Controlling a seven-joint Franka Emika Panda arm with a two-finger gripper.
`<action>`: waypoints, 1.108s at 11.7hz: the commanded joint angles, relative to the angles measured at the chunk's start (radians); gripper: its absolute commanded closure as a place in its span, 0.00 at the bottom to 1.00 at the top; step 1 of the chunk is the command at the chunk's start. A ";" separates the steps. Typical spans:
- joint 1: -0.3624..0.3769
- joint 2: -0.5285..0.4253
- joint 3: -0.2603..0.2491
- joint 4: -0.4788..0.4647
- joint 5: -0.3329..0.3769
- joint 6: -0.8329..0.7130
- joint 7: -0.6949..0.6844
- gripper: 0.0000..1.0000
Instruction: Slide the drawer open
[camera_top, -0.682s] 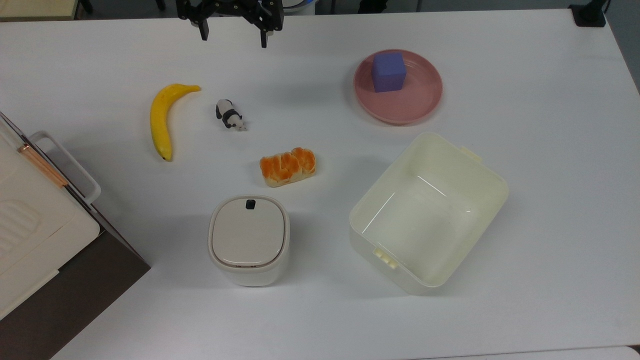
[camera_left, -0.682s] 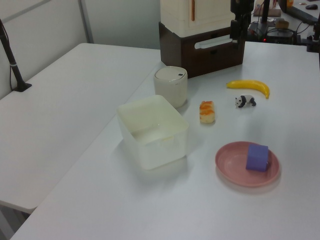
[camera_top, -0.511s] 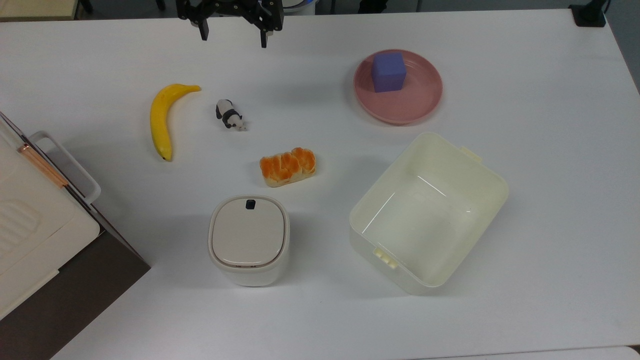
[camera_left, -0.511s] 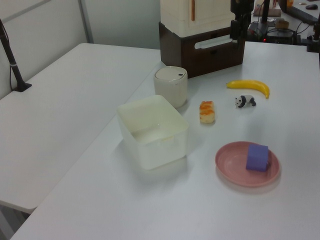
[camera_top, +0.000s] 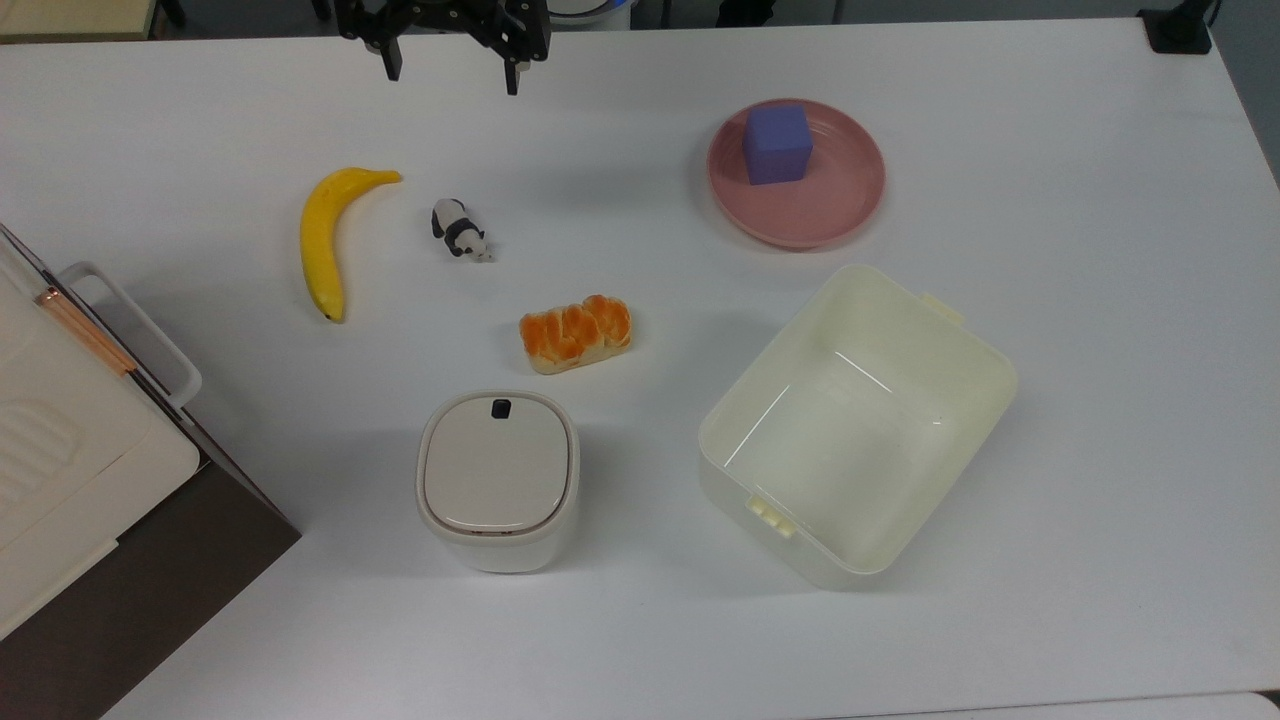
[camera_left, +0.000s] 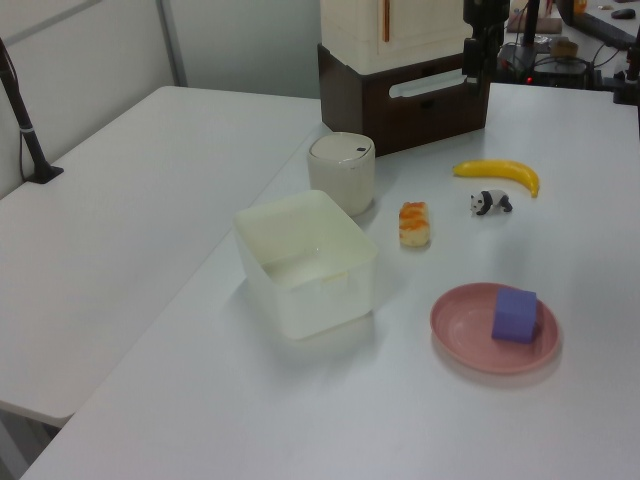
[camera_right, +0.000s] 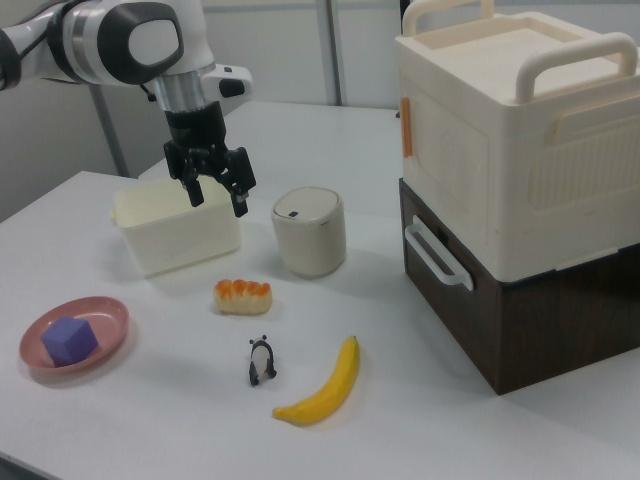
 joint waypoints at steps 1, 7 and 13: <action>-0.005 -0.005 0.000 -0.006 0.012 -0.008 -0.025 0.00; -0.023 -0.006 0.000 -0.006 0.012 -0.009 -0.057 0.00; -0.016 -0.011 0.002 -0.006 0.012 -0.029 -0.299 0.00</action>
